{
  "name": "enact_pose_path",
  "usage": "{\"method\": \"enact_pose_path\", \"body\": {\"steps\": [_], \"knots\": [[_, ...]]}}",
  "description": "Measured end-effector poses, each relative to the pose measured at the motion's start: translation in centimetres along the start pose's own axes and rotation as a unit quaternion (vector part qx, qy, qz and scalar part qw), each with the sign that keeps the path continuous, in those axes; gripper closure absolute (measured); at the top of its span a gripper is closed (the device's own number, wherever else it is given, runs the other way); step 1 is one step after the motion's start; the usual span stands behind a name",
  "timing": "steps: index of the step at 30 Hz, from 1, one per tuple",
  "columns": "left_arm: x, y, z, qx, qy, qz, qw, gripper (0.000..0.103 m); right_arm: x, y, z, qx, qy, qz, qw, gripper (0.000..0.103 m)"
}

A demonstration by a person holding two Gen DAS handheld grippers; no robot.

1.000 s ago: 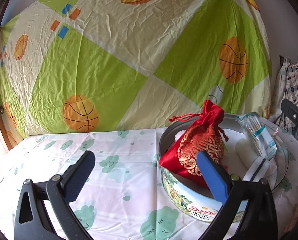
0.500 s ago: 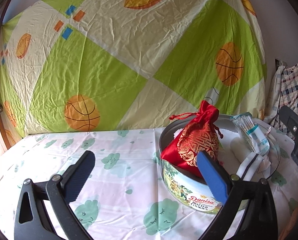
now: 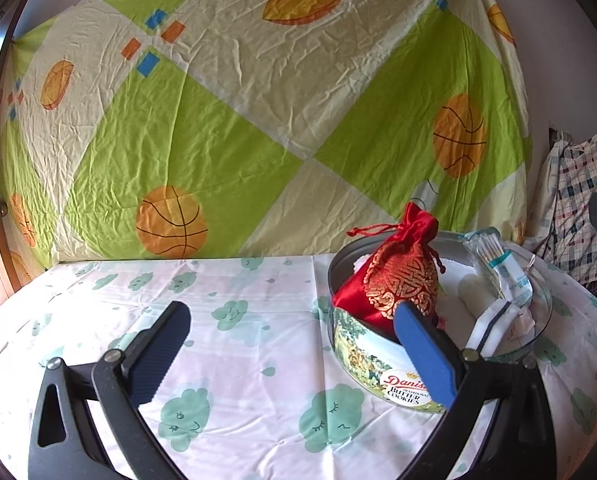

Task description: Organize soft objects

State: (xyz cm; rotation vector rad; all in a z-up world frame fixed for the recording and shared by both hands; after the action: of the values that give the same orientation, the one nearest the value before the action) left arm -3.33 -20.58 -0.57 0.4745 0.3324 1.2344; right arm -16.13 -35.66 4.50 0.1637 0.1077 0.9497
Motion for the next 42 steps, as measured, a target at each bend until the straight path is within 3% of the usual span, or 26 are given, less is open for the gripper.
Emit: {"method": "enact_pose_path", "body": {"steps": [11, 31, 42], "knots": [[0.8, 0.7, -0.3, -0.003, 0.008, 0.000, 1.0000, 0.000, 0.4, 1.8, 0.1, -0.028, 0.009, -0.005, 1.000, 0.001], [0.8, 1.1, -0.4, -0.003, 0.004, 0.011, 0.9999, 0.000, 0.4, 2.1, 0.2, -0.033, 0.011, -0.006, 0.999, 0.001], [1.0, 0.7, -0.4, 0.005, 0.007, -0.004, 1.0000, 0.000, 0.4, 1.9, 0.2, -0.028, 0.011, -0.007, 1.000, 0.001]]}}
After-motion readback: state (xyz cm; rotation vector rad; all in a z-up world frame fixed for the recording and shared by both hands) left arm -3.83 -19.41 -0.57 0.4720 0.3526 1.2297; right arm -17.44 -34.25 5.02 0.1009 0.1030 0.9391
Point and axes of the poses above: each gripper's, at about its wrist camera, not at the fingertips, and y roughly against the way its jaws point, x to its left, z to its top, the point moved 5 cm from there along -y, roughly the way its jaws point, and after that the axes turned 14 degrees about x, right-handed, at the moved point
